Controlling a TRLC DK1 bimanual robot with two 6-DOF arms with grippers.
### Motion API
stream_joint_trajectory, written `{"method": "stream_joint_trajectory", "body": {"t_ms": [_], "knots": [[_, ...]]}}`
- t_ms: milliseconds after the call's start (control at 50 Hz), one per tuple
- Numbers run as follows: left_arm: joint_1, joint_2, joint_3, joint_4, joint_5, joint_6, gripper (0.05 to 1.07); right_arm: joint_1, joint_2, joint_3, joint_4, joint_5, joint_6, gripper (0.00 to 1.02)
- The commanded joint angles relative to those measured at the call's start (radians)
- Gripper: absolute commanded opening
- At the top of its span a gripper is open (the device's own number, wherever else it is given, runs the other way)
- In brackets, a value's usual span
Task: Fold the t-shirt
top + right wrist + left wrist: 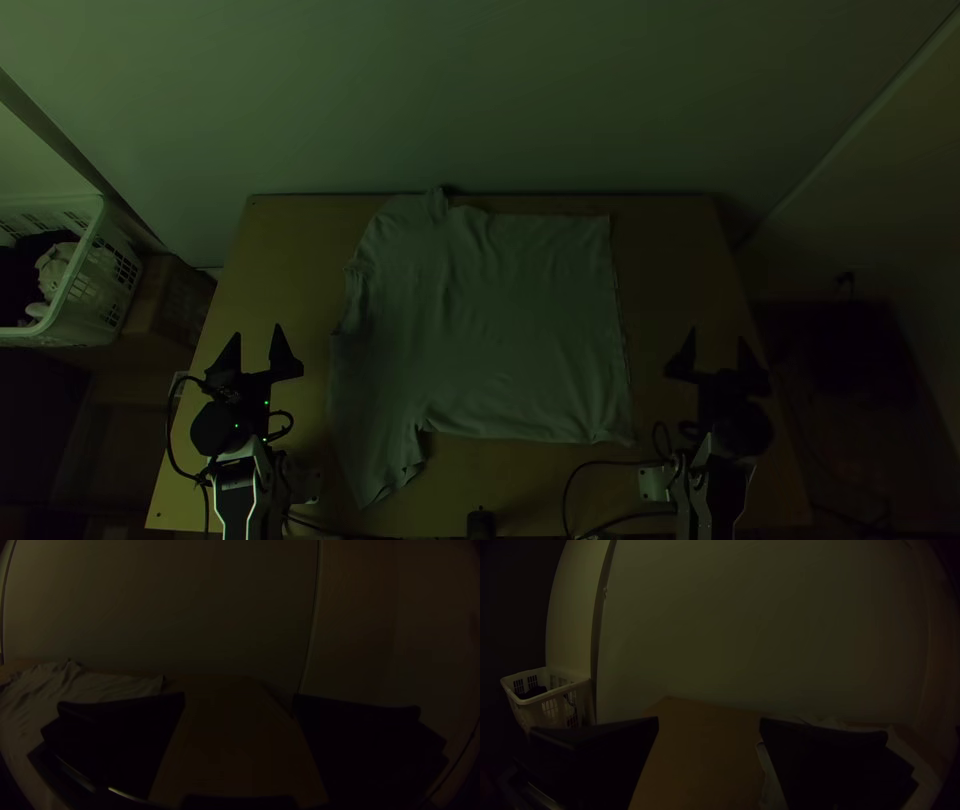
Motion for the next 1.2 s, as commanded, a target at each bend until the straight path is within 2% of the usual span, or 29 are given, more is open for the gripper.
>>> {"method": "stream_joint_trajectory", "body": {"t_ms": [0,100,200,300,520,760,1020,1180], "knots": [[-0.003,-0.002,-0.047,-0.016,0.010,-0.013,1.02,-0.002,-0.003,-0.025,0.002,0.000,-0.005,0.99],[-0.003,-0.002,-0.047,-0.016,0.008,-0.013,1.02,-0.002,-0.003,-0.023,0.002,0.000,-0.003,0.99],[-0.003,-0.002,-0.047,-0.016,0.008,-0.013,1.02,0.006,-0.003,-0.025,0.002,0.000,0.101,0.99],[-0.005,-0.002,-0.047,-0.018,0.010,-0.013,1.02,0.007,-0.003,-0.025,0.002,-0.001,0.123,0.99],[-0.014,-0.002,-0.047,-0.019,0.016,0.023,1.02,0.002,-0.004,-0.025,0.002,0.000,0.115,0.99],[-0.046,-0.002,-0.016,0.025,0.016,0.114,1.02,0.013,-0.004,0.021,-0.001,0.000,0.103,0.99],[-0.072,0.021,0.067,0.034,0.016,0.115,1.02,0.067,-0.003,0.115,0.011,-0.004,0.060,0.99],[-0.091,0.148,0.179,0.031,0.016,0.115,1.02,0.090,0.031,0.183,0.026,-0.006,0.031,0.99]]}}
